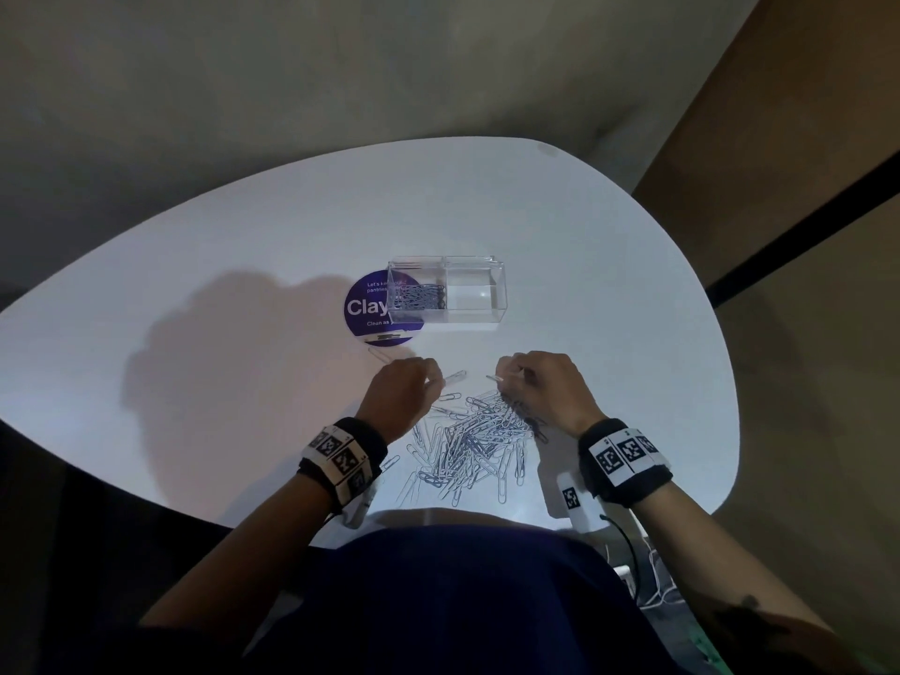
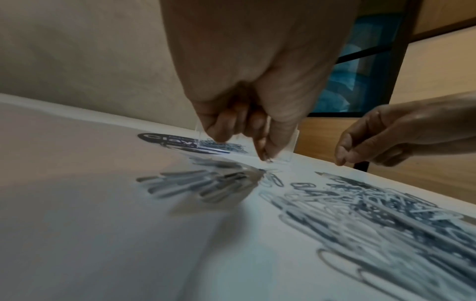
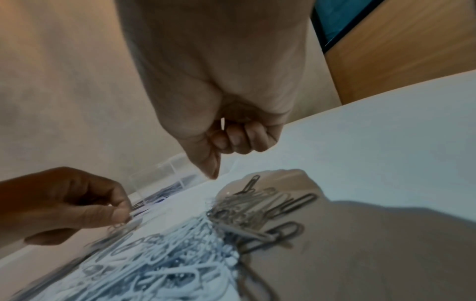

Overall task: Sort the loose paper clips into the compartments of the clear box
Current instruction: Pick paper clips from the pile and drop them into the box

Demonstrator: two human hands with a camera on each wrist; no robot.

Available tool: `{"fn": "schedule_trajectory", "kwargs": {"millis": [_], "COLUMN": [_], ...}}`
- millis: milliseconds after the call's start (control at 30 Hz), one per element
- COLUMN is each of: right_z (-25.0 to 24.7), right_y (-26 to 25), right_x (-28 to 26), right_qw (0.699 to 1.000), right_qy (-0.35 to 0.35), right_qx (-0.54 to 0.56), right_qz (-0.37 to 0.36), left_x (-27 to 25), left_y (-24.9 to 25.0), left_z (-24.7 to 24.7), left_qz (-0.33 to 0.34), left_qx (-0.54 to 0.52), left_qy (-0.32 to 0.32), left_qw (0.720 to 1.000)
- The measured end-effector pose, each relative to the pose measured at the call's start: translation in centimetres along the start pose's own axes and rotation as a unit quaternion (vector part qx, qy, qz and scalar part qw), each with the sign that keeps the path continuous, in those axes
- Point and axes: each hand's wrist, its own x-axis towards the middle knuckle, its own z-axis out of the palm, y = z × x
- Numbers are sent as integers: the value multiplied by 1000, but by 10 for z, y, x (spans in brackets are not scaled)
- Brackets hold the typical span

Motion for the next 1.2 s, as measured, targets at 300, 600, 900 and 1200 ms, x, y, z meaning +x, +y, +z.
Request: {"fn": "schedule_trajectory", "kwargs": {"millis": [300,600,900,1200], "right_z": [7,31,10,-7], "right_y": [2,-17,-4,6], "right_x": [-9,-4,-1,-4], "right_qw": [1000,996,953,871], "right_qy": [10,-46,-17,-44], "right_qx": [-7,-56,297,448], "right_qz": [-21,-50,56,197], "left_x": [-7,-8,-9,1], "left_y": [-5,7,2,6], "left_z": [-6,5,5,10], "left_qz": [14,48,44,-35], "left_qx": [3,22,-10,1], "left_qy": [4,-43,-35,-132], "left_qw": [1000,998,998,991]}}
